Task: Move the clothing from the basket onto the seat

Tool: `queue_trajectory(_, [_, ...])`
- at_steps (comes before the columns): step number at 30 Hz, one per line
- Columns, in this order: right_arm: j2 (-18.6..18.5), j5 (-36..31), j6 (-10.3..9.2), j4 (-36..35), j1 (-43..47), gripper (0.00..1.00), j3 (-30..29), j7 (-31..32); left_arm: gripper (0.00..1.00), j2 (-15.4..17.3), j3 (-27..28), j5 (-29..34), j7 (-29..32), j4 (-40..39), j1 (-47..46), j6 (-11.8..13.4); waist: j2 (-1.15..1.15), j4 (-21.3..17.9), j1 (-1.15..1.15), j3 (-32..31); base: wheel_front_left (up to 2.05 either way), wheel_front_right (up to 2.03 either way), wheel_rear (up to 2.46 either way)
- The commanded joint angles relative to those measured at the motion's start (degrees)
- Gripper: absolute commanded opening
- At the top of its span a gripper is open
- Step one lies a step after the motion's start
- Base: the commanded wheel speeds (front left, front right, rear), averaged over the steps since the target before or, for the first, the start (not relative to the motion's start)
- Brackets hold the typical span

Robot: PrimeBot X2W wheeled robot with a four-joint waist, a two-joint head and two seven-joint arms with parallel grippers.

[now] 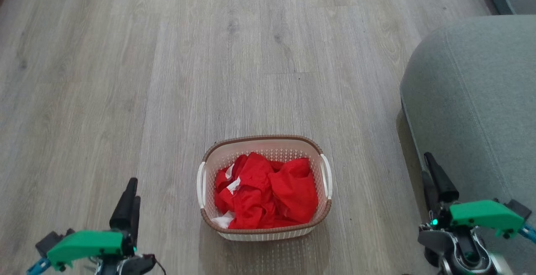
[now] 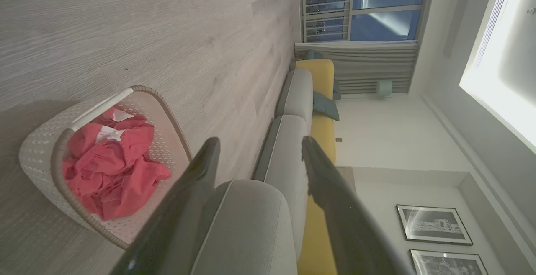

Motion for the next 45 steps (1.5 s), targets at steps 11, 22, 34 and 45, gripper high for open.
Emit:
queue_trajectory(11, [-1.36, -9.73, 0.01, -0.55, -6.12, 1.0, 1.23, -2.28, 1.0, 1.7, 0.46, 9.26, -2.37, -1.53, -5.32, -0.16, 0.0, -0.28, 0.0, 0.45, 0.0, 0.0, 0.0])
queue_trajectory(22, [-1.54, -20.65, 0.01, 0.15, -8.63, 1.0, 2.79, -4.15, 1.0, 2.27, 0.38, 20.35, -4.22, -2.35, -6.91, -0.22, 0.0, -0.64, 0.0, 0.91, 0.0, 0.0, 0.0])
queue_trajectory(34, [-1.86, -30.42, 0.01, 1.82, -11.67, 1.0, 4.88, -6.19, 1.0, 2.79, 0.29, 32.06, -6.23, -3.17, -8.5, -0.28, 0.0, -1.02, 0.0, 1.4, 0.0, 0.0, 0.0])
queue_trajectory(45, [-1.94, -38.43, 0.01, 2.85, -14.3, 1.0, 6.42, -8.05, 1.0, 3.14, 0.84, 41.28, -8.07, -3.27, -10.26, -0.33, 0.0, -1.43, 0.0, 1.88, 0.0, 0.0, 0.0])
